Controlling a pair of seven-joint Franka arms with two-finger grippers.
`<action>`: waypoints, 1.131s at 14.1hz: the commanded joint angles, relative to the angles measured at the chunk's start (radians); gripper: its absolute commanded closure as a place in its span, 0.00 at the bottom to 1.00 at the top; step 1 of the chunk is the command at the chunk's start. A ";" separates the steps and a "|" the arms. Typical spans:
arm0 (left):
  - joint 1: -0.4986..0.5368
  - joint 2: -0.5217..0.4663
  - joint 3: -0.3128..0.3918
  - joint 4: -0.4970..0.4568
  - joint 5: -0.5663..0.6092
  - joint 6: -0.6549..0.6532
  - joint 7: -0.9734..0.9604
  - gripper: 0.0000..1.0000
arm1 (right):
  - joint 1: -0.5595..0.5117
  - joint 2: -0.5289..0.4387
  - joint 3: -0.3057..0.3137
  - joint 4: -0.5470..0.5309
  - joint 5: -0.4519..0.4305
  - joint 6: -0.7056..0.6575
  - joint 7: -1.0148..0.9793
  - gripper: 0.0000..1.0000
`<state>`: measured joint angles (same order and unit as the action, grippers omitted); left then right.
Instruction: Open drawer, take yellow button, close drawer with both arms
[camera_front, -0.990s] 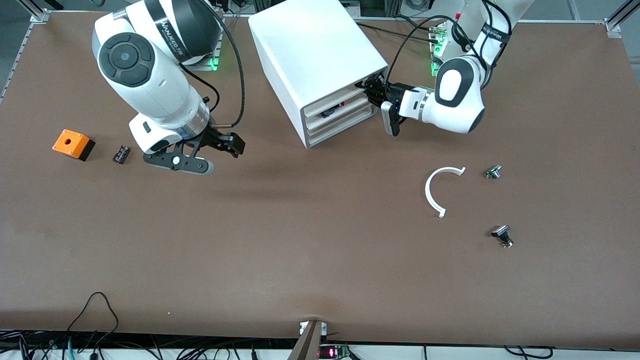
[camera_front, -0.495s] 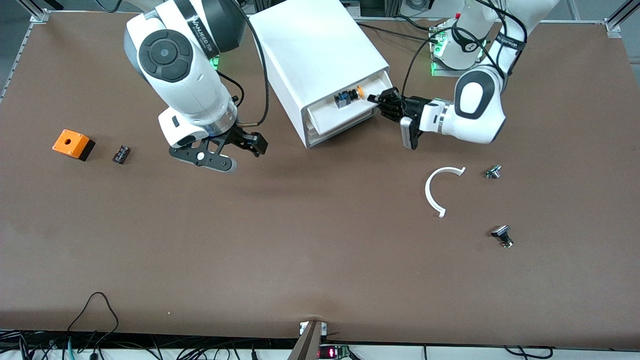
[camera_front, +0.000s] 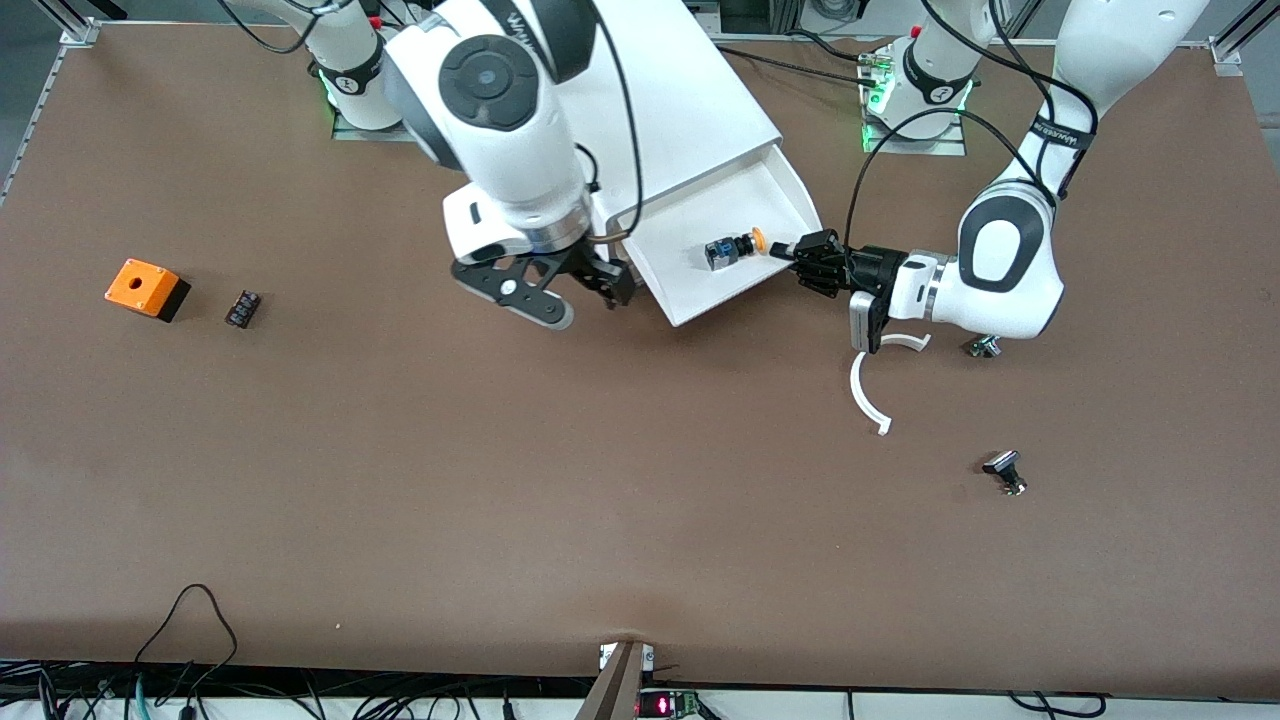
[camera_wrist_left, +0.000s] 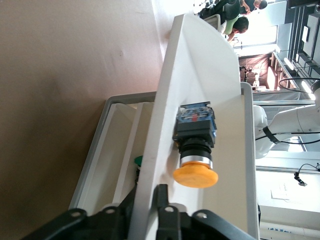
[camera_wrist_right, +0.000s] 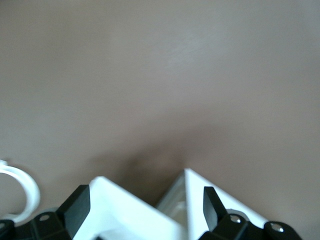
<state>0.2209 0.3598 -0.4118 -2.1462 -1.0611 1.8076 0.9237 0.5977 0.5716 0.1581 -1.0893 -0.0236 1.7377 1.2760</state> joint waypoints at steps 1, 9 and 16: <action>0.000 0.018 -0.001 0.012 0.035 0.044 0.003 0.01 | 0.053 0.079 -0.006 0.074 0.002 0.098 0.197 0.00; 0.000 -0.044 0.001 0.158 0.267 -0.068 -0.342 0.01 | 0.161 0.146 -0.005 0.075 0.004 0.177 0.561 0.00; -0.008 -0.039 -0.004 0.403 0.714 -0.136 -0.701 0.01 | 0.215 0.209 -0.005 0.075 0.057 0.233 0.698 0.00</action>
<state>0.2207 0.3183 -0.4106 -1.8098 -0.4584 1.6966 0.3332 0.7983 0.7488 0.1581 -1.0568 0.0161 1.9692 1.9371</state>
